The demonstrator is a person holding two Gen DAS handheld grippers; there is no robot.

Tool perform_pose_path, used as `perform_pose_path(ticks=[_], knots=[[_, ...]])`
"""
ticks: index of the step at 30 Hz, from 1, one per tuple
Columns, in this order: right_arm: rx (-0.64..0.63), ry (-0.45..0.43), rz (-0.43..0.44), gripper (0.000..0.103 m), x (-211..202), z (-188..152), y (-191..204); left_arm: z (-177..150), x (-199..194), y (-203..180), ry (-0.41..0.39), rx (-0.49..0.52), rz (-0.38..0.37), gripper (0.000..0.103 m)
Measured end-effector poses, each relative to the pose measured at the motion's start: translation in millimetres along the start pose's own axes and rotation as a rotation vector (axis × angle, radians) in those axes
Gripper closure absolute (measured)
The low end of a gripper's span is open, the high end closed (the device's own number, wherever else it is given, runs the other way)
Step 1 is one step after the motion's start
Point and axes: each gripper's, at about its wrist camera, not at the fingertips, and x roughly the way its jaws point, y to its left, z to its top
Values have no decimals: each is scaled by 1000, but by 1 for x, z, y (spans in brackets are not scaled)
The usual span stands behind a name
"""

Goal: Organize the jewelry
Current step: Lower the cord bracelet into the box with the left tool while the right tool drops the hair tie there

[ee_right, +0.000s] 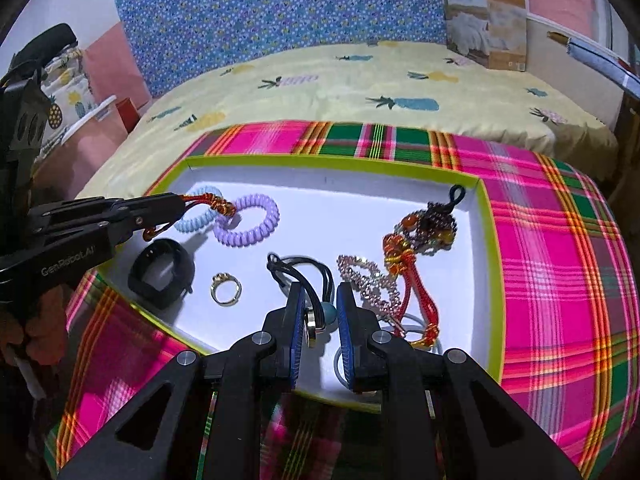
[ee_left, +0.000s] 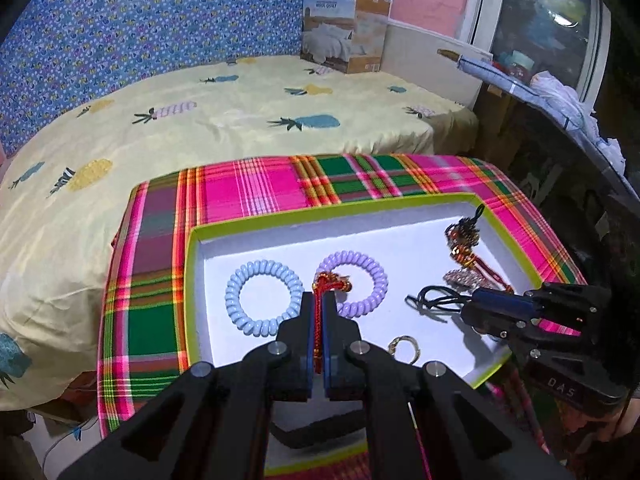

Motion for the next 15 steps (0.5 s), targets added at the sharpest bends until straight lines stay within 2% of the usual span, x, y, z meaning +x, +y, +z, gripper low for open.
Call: perform_pose_path(ticks=[13, 15], knots=[[-10, 23, -22, 84, 5, 1, 2, -4, 5, -5, 21, 26, 37, 99], [-13, 25, -20, 83, 4, 1, 2, -5, 5, -4, 23, 29, 36, 96]])
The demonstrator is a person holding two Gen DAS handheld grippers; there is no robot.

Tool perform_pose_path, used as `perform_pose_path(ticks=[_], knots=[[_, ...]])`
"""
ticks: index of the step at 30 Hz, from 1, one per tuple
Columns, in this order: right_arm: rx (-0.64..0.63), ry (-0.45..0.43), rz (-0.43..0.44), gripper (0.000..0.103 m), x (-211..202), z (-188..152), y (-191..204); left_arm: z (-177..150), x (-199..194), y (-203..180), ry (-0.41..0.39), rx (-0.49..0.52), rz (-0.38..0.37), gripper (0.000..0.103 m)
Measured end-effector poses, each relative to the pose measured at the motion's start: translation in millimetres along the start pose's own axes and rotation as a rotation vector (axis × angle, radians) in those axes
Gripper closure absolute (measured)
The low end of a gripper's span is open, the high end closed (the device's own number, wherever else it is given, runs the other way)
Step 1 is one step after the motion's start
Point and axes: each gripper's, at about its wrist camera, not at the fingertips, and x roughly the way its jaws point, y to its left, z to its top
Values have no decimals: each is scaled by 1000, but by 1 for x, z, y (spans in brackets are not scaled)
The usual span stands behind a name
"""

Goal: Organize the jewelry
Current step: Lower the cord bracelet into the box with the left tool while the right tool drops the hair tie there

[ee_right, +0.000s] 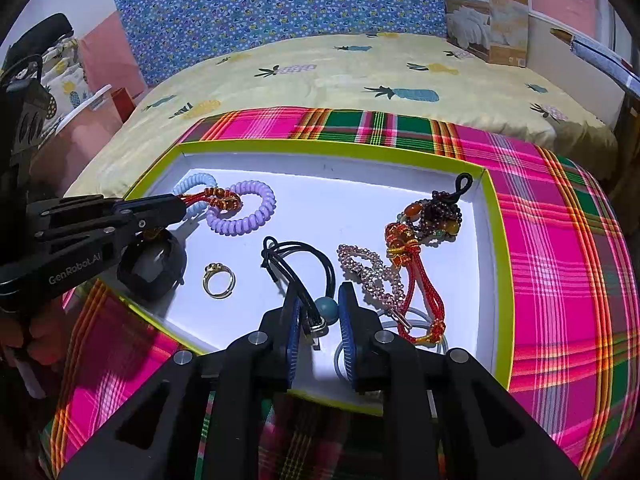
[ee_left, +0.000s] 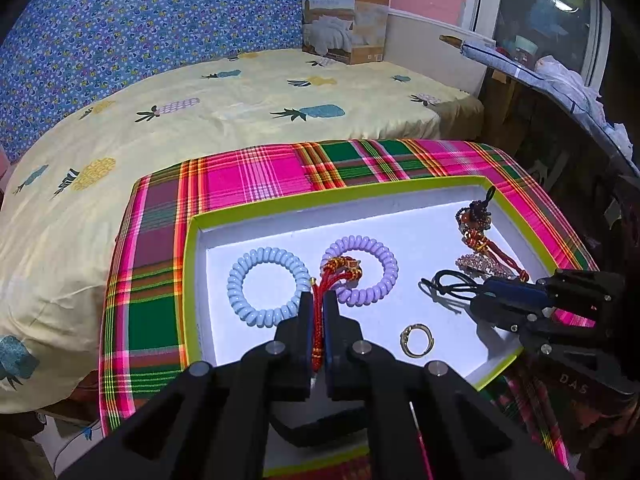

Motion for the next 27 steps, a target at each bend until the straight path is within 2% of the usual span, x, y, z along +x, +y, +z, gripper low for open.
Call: perform_pose_path(ticks=[1, 3, 7, 11, 15, 27], knots=[[-1, -2, 0, 82, -1, 0, 1, 0, -1, 0, 1, -1, -1, 94], [-4, -5, -2, 79, -2, 0, 1, 0, -2, 0, 0, -2, -4, 85], [-6, -11, 0, 66, -5, -2, 3, -3, -6, -1, -3, -2, -9, 80], [-13, -20, -2, 66, -11, -4, 6, -5, -11, -1, -8, -6, -10, 80], [-18, -31, -3, 66, -17, -5, 9, -6, -20, -2, -23, -4, -14, 75], [-9, -47, -8, 66, -34, -9, 9, -11, -45, 0, -64, -13, -18, 74]])
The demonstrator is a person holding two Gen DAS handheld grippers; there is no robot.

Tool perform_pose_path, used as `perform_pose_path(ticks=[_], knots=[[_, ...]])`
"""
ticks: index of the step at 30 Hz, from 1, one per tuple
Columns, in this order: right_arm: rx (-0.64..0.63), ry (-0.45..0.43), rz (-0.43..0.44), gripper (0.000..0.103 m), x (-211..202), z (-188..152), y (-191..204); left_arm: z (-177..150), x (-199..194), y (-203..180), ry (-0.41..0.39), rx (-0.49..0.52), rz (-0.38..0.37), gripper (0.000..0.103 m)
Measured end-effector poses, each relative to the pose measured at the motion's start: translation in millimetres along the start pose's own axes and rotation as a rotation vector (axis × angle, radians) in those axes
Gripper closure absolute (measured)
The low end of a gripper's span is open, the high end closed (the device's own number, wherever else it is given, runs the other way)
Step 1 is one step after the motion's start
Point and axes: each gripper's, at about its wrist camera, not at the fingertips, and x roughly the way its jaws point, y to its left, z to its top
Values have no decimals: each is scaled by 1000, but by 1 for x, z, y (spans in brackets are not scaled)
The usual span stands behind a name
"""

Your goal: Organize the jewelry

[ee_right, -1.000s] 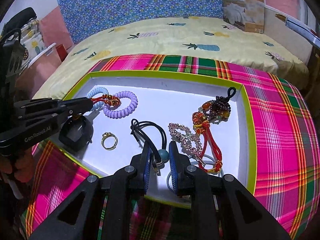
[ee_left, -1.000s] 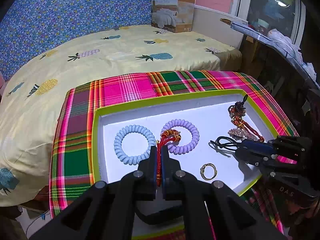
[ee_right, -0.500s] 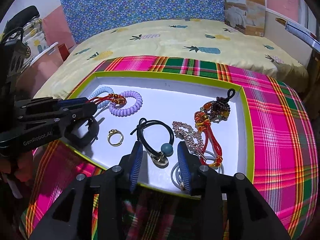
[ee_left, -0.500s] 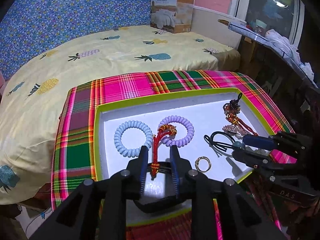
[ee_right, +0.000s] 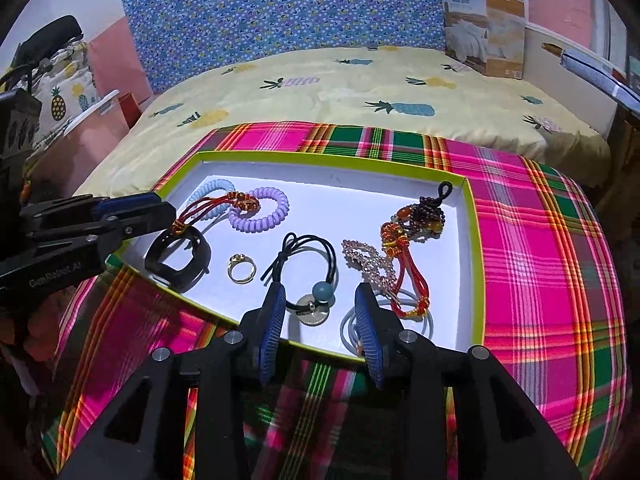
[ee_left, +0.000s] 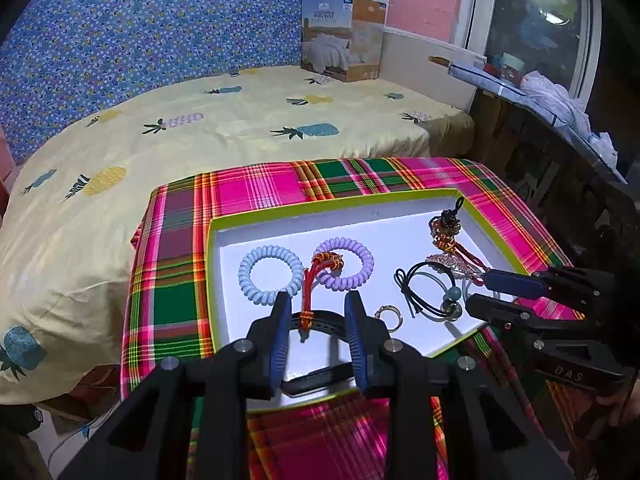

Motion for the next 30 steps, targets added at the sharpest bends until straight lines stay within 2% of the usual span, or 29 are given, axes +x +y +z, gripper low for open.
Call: perform_pose_path(ticks=[16, 25, 30], knots=[[-6, -8, 7, 66, -10, -3, 6, -9, -14, 9, -15, -31, 31, 74], [5, -34, 4, 66, -43, -17, 13, -31, -51, -5, -36, -69, 29, 74], [10, -48, -1, 66, -68, -34, 19, -49, -74, -21, -49, -53, 52, 74]])
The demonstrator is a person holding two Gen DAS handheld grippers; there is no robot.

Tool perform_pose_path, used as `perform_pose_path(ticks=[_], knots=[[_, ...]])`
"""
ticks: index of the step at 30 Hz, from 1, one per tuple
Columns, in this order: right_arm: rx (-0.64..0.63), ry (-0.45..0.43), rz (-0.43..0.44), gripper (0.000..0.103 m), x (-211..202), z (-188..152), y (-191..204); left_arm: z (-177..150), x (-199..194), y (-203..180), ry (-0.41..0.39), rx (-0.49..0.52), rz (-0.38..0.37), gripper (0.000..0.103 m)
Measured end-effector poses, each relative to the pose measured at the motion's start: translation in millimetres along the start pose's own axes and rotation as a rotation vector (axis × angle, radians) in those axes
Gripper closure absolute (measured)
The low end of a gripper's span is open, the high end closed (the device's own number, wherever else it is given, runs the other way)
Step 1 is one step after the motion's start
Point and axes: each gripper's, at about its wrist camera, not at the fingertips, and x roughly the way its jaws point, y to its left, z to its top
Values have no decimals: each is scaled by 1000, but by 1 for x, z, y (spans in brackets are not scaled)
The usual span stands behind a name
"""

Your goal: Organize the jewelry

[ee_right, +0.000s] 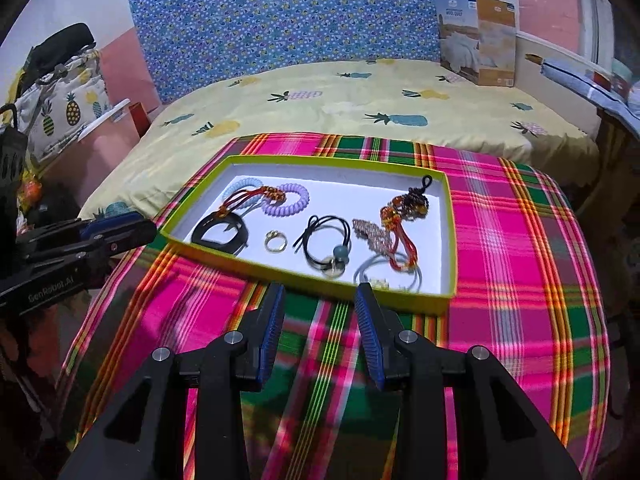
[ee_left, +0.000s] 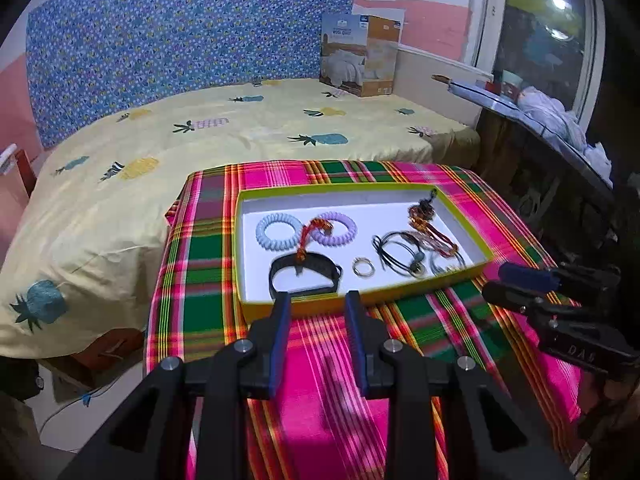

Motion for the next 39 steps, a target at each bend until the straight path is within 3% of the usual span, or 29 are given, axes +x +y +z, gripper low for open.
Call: perform_pose_path(ticks=[16, 39], knots=[[-33, -61, -27, 66, -65, -49, 35, -53, -62, -25, -17, -21, 49, 74], [-53, -47, -34, 66, -69, -65, 46, -70, -71, -33, -15, -25, 79, 74]])
